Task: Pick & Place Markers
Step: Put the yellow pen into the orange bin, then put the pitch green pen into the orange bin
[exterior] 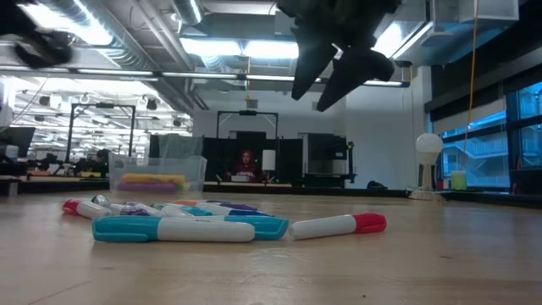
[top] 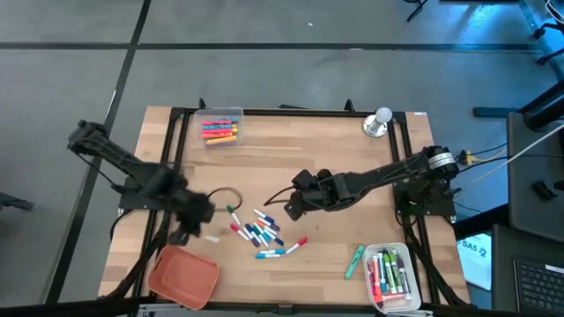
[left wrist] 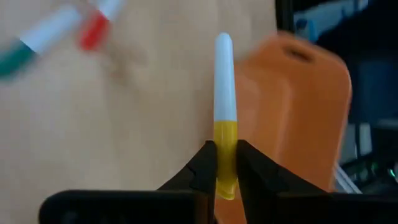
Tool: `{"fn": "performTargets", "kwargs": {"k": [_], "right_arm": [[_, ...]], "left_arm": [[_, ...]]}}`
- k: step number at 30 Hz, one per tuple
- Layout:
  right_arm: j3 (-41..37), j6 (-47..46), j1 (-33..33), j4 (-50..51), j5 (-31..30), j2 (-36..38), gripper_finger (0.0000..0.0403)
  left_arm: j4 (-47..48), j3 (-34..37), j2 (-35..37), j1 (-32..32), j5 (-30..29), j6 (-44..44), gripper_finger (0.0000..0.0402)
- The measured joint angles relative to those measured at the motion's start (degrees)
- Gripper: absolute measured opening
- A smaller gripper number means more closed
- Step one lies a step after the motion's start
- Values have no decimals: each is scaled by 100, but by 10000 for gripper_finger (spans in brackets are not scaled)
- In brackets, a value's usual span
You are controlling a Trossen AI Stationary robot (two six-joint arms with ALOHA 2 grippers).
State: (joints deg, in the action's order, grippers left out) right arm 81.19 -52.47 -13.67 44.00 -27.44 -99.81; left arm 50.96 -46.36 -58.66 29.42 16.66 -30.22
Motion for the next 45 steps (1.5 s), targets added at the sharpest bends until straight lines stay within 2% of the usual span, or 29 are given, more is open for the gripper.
{"fn": "performTargets", "kwargs": {"k": [2, 6, 10, 14, 21, 27, 33, 38, 41, 45], "right_arm": [[0, 140, 68, -44, 0, 0, 247], [0, 300, 193, -95, 4, 0, 247], [0, 468, 277, -109, 58, 0, 247], [0, 702, 372, -159, 376, 0, 247], [0, 787, 378, -233, 537, 0, 247], [0, 764, 372, -237, 662, 0, 247], [0, 635, 372, -237, 684, 0, 247], [0, 535, 369, -237, 712, 0, 247], [0, 479, 369, -237, 712, 0, 247], [0, 471, 369, -237, 712, 0, 247]], "left_arm": [[53, 4, -29, 568, -166, -444, 43], [1, 5, -374, 1354, -152, -767, 42], [-256, 5, -764, 1728, -153, -1143, 47], [-845, 5, -1113, 1852, -49, -1277, 54], [-1569, 5, -1434, 1864, 215, -1499, 56], [-1418, 5, -1435, 1866, 234, -1598, 62], [-1518, 5, -1435, 1842, 186, -1761, 95], [-1449, 5, -1435, 1771, 80, -1414, 133], [-959, 5, -1374, 1528, -416, -1006, 150], [-294, 5, -1211, 884, -1577, -524, 161]]}}
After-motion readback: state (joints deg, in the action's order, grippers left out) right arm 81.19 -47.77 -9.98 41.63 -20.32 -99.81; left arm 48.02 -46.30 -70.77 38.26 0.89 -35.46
